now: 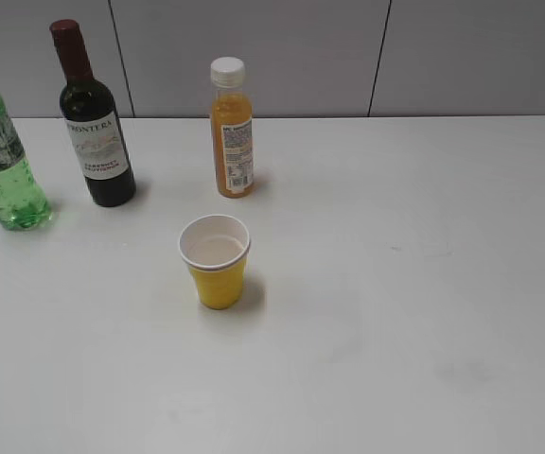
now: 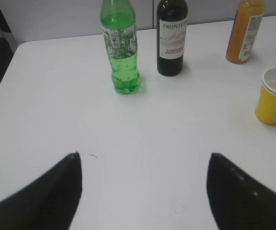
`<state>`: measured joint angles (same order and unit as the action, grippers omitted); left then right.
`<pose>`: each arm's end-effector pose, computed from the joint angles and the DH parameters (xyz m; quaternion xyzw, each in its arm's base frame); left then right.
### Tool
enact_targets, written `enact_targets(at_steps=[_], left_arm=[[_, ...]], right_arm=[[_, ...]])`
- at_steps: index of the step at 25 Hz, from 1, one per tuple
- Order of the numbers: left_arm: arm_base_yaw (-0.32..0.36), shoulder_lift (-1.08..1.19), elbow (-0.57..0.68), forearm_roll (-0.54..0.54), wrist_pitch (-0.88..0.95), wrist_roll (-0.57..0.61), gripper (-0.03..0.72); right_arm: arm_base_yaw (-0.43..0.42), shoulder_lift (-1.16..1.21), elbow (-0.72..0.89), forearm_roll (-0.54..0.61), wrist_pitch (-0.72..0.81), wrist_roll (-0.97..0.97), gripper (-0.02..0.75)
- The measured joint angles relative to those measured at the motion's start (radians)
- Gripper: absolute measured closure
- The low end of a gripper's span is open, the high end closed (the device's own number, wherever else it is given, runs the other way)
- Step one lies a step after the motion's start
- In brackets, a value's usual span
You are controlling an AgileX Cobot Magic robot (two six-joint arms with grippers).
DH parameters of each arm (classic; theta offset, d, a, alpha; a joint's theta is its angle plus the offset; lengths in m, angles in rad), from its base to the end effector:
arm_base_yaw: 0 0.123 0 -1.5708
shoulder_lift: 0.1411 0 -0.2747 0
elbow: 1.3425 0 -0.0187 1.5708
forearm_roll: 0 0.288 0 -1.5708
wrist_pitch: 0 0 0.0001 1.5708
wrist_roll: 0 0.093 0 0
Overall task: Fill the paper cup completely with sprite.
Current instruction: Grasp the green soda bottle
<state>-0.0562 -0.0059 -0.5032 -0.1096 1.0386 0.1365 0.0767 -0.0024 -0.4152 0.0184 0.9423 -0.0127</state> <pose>0.0388 -0.0110 0.2977 0.0829 0.8396 -0.0333 0.5357 0.0549 0.0056 0.2772 -0.0371 0.8429 0.0263 0.5362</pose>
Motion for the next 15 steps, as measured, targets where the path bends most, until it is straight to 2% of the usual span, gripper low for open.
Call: enact_targets(at_steps=[15], left_arm=[[0.0,0.0,0.0,0.0,0.0,0.0,0.1]], right_arm=[[0.001,0.0,0.001,0.0,0.0,0.0,0.153]])
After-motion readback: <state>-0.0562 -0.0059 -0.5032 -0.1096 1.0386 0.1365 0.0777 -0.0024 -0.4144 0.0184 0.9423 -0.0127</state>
